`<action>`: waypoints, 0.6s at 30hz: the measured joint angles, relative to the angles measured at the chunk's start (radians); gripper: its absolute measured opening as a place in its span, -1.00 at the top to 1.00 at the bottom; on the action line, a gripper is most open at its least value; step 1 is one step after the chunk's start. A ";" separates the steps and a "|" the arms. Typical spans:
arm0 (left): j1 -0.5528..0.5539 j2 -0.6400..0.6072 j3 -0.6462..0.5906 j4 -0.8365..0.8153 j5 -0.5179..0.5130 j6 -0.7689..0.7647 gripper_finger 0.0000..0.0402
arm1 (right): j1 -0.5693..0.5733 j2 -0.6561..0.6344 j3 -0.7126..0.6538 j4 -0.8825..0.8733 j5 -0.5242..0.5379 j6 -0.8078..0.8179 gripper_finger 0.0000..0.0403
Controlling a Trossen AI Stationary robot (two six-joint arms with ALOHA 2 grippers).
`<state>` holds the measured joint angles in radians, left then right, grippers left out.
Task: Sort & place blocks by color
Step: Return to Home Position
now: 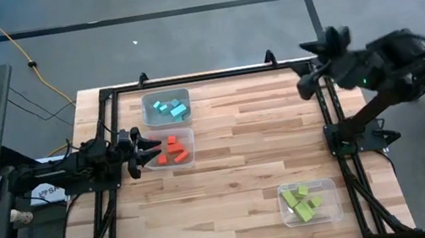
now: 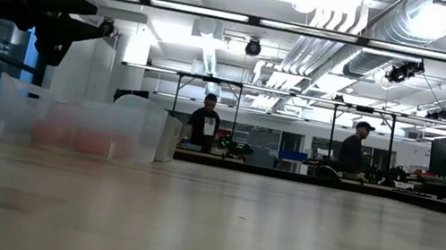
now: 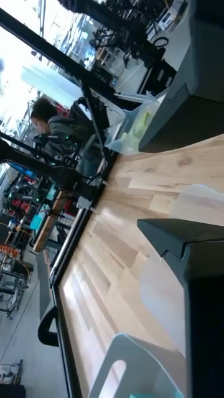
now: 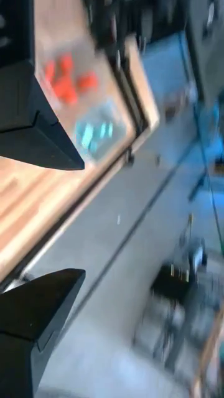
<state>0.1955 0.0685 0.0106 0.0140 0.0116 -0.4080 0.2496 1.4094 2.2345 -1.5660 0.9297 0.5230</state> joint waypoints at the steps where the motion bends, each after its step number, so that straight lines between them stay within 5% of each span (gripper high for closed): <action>1: 0.000 0.000 0.000 0.000 0.000 0.000 0.22 | 0.024 -0.030 -0.054 -0.010 0.049 0.050 -0.31; 18: 0.000 0.000 0.001 0.000 0.000 0.000 0.22 | 0.126 -0.579 -1.018 0.441 0.235 0.147 -0.31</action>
<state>0.1956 0.0685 0.0116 0.0139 0.0112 -0.4080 0.3759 0.8299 1.2169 -1.1254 1.1648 0.6703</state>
